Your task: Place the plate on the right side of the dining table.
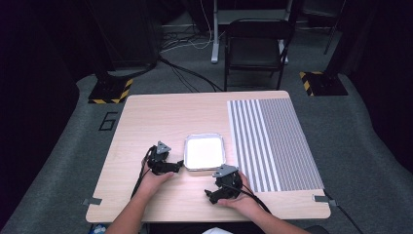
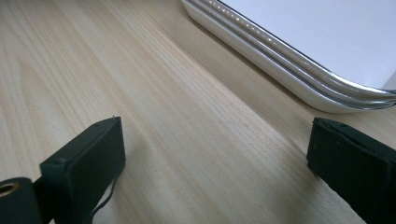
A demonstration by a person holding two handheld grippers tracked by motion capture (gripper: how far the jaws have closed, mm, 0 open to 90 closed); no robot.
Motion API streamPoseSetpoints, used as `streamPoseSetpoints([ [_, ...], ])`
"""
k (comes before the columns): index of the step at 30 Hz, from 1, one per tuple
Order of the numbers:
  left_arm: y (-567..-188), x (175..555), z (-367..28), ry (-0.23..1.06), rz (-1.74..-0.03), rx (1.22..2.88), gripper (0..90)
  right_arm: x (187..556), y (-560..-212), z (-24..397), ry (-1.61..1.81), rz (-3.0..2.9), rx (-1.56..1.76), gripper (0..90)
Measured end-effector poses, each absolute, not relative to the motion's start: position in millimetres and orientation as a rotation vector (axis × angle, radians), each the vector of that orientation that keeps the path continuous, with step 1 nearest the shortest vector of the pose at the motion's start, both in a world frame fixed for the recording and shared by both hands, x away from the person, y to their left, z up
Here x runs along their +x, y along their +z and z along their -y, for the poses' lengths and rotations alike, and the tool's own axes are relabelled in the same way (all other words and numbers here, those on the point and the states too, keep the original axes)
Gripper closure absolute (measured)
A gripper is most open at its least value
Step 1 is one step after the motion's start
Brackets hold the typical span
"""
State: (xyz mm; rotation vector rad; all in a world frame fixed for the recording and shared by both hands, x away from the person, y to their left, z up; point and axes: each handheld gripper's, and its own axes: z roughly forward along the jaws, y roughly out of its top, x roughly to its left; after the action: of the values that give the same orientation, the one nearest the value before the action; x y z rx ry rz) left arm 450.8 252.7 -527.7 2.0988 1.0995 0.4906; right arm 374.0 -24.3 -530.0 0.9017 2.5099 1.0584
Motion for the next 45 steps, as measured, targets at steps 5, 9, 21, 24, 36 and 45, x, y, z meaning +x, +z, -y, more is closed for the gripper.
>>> streamPoseSetpoints([
  [5,-528,451,-252,0.489,-1.106,2.089,15.6,374,-530,24,1.061,-2.513,0.904,3.8],
  [9,-528,451,-252,0.489,-1.111,2.086,15.3,374,-530,24,1.072,-2.512,0.897,5.8],
  [21,-528,450,-253,0.489,-1.107,2.095,15.5,373,-529,24,1.067,-2.509,0.911,7.8],
  [24,-527,449,-252,0.489,-1.124,2.092,16.4,371,-527,23,1.072,-2.509,0.915,17.2],
  [36,-521,447,-254,0.482,-1.174,2.097,30.8,371,-519,26,1.073,-2.528,0.943,43.3],
  [45,-515,443,-257,0.426,-1.213,2.064,41.0,372,-510,30,1.098,-2.506,0.984,47.1],
])
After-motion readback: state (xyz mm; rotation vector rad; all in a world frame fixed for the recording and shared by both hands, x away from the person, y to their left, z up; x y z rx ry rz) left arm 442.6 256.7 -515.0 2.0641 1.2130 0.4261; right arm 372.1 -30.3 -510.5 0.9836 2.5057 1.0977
